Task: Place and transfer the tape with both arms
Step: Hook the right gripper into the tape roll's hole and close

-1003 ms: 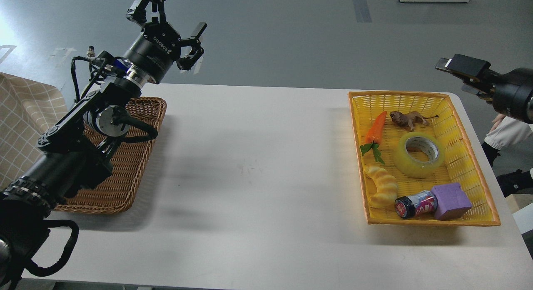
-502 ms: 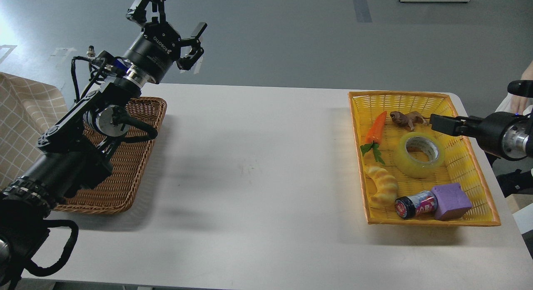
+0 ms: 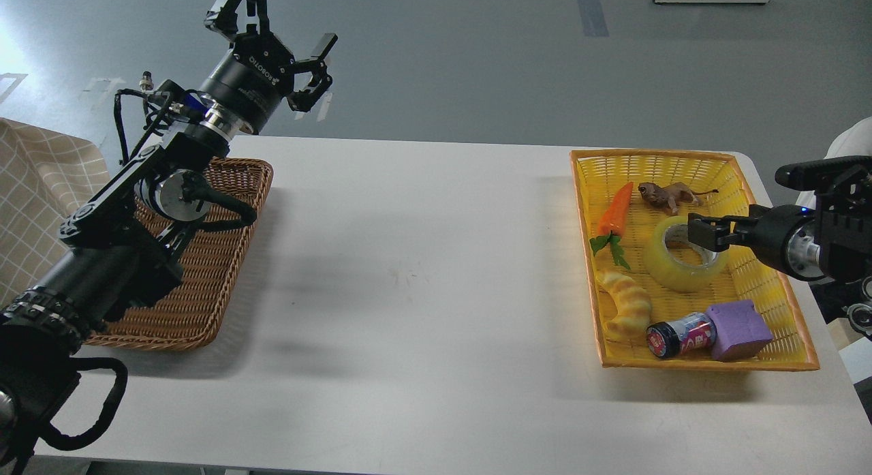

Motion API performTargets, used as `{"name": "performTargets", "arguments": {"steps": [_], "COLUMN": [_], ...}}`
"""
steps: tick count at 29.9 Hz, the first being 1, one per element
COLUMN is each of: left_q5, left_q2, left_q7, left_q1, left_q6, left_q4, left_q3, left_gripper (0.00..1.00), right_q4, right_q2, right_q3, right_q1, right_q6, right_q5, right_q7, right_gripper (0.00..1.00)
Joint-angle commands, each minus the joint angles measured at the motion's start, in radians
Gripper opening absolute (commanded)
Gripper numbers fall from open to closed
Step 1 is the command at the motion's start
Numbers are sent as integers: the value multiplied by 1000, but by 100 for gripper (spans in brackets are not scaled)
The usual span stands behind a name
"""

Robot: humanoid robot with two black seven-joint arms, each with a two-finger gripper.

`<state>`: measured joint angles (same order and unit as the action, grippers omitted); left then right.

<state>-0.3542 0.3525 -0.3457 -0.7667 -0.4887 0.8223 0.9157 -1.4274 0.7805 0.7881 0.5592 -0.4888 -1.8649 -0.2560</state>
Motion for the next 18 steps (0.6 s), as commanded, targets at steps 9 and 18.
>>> {"name": "performTargets", "arguments": {"steps": [9,18], "left_q5": [1,1], "left_q2": [-3,-1], "left_q7": [-1,-1], "left_q1": [-2,-2], "left_q6": [0,0], "left_q4": [0,0], "left_q3": [0,0], "left_gripper": [98,98], "right_q4": [131,239], "right_q2": [-32,-99], "right_q3": [-1,-4], "right_q1": [2,13], "right_q6": [0,0], "right_q5": [-92,-92], "right_q7": [0,0], "right_gripper": [87,84]}}
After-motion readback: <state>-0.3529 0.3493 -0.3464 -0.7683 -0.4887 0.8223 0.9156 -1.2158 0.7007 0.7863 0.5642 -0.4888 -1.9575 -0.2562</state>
